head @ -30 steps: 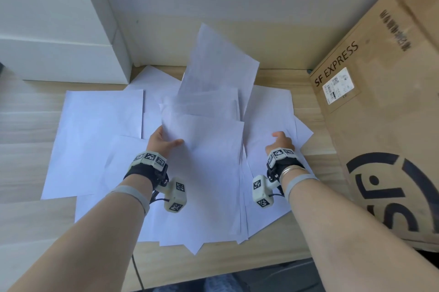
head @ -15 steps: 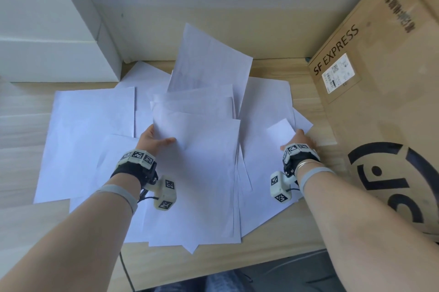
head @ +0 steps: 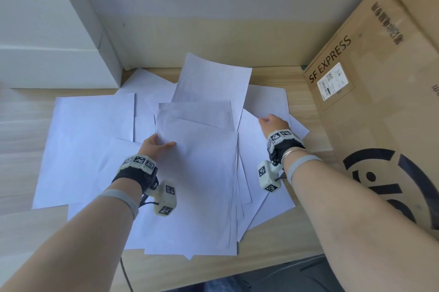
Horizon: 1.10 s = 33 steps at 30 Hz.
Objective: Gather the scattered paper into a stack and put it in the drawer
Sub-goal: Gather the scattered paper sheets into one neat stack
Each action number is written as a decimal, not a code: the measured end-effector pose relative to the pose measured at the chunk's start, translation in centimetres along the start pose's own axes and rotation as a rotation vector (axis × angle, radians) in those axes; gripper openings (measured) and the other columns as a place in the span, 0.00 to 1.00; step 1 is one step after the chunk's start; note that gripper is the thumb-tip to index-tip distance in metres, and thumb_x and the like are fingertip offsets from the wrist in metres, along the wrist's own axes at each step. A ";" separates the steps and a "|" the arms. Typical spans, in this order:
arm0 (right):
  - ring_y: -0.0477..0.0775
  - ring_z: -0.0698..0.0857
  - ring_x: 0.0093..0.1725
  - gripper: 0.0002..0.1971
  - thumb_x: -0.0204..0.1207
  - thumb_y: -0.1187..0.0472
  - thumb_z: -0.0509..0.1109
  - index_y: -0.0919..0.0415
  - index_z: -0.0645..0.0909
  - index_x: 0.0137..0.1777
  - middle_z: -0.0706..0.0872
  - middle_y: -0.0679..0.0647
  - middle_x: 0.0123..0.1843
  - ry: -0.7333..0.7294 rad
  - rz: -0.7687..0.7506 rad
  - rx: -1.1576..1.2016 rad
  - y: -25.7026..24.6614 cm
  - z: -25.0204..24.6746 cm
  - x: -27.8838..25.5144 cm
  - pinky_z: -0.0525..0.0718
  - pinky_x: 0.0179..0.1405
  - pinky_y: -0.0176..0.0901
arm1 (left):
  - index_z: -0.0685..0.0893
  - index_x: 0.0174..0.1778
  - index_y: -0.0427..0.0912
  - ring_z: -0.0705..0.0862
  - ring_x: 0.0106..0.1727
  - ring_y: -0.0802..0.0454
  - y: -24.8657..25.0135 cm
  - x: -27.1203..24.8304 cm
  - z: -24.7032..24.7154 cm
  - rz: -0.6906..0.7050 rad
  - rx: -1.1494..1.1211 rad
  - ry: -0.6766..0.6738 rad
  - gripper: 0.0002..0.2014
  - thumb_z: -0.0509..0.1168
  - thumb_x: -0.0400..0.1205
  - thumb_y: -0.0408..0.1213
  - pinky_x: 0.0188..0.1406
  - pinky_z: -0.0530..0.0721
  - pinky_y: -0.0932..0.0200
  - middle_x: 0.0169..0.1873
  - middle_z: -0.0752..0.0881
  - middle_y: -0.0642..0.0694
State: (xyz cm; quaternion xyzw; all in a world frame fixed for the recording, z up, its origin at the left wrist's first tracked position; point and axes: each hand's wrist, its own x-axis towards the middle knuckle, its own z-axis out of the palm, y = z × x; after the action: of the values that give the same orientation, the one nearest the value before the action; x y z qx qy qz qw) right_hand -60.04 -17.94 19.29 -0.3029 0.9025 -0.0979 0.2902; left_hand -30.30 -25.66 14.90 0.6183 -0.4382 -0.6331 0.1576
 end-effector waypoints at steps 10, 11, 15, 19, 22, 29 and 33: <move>0.67 0.81 0.61 0.23 0.80 0.49 0.56 0.67 0.71 0.66 0.81 0.67 0.63 0.184 0.361 0.157 5.1 -0.9 -0.7 0.73 0.47 0.49 | 0.77 0.35 0.45 0.81 0.44 0.45 -0.6 0.0 0.4 0.005 0.064 0.068 0.08 0.68 0.77 0.33 0.49 0.78 0.55 0.35 0.81 0.45; 0.66 0.82 0.61 0.21 0.81 0.51 0.57 0.67 0.71 0.65 0.82 0.67 0.62 0.215 0.351 0.237 5.1 -0.7 -0.7 0.72 0.45 0.46 | 0.76 0.35 0.45 0.81 0.42 0.45 -0.6 0.0 0.5 0.005 0.075 0.068 0.08 0.68 0.77 0.33 0.49 0.78 0.55 0.35 0.81 0.45; 0.63 0.80 0.49 0.16 0.80 0.46 0.58 0.60 0.68 0.54 0.78 0.62 0.50 0.190 0.313 0.462 4.8 -0.2 -1.5 0.73 0.46 0.46 | 0.78 0.38 0.41 0.82 0.38 0.47 -0.5 0.0 0.6 0.006 0.100 0.067 0.05 0.68 0.76 0.34 0.50 0.81 0.53 0.39 0.82 0.42; 0.63 0.78 0.67 0.35 0.77 0.35 0.58 0.64 0.69 0.73 0.77 0.64 0.68 -0.054 0.338 0.384 5.7 0.9 -3.1 0.71 0.69 0.49 | 0.79 0.50 0.40 0.82 0.46 0.44 -0.7 -0.1 0.7 -0.006 0.113 0.057 0.10 0.69 0.75 0.37 0.58 0.82 0.44 0.45 0.82 0.38; 0.61 0.78 0.68 0.41 0.71 0.36 0.67 0.67 0.69 0.74 0.78 0.58 0.69 -0.188 0.302 0.369 6.0 2.4 -3.9 0.73 0.70 0.48 | 0.77 0.48 0.41 0.81 0.45 0.45 -0.7 -0.1 1.4 0.003 0.117 0.041 0.09 0.68 0.76 0.35 0.52 0.81 0.50 0.45 0.82 0.39; 0.59 0.73 0.75 0.40 0.68 0.45 0.76 0.61 0.68 0.76 0.75 0.54 0.75 -0.273 0.118 0.408 2.9 4.6 -4.9 0.70 0.75 0.50 | 0.81 0.58 0.40 0.84 0.52 0.41 -0.5 -0.7 3.8 -0.001 0.129 -0.070 0.16 0.71 0.75 0.32 0.64 0.82 0.43 0.55 0.86 0.36; 0.59 0.79 0.69 0.32 0.68 0.58 0.79 0.64 0.73 0.71 0.81 0.57 0.68 -0.203 0.063 0.391 2.5 5.3 -4.7 0.75 0.66 0.43 | 0.77 0.66 0.35 0.83 0.62 0.37 -0.1 -0.9 5.0 0.023 0.180 -0.115 0.22 0.70 0.76 0.30 0.64 0.80 0.46 0.61 0.84 0.34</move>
State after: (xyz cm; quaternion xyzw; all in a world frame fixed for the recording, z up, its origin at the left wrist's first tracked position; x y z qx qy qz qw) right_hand -55.13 -13.11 16.31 -0.2211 0.8415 -0.2308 0.4356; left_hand -34.76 -23.15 14.64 0.5874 -0.5088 -0.6238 0.0832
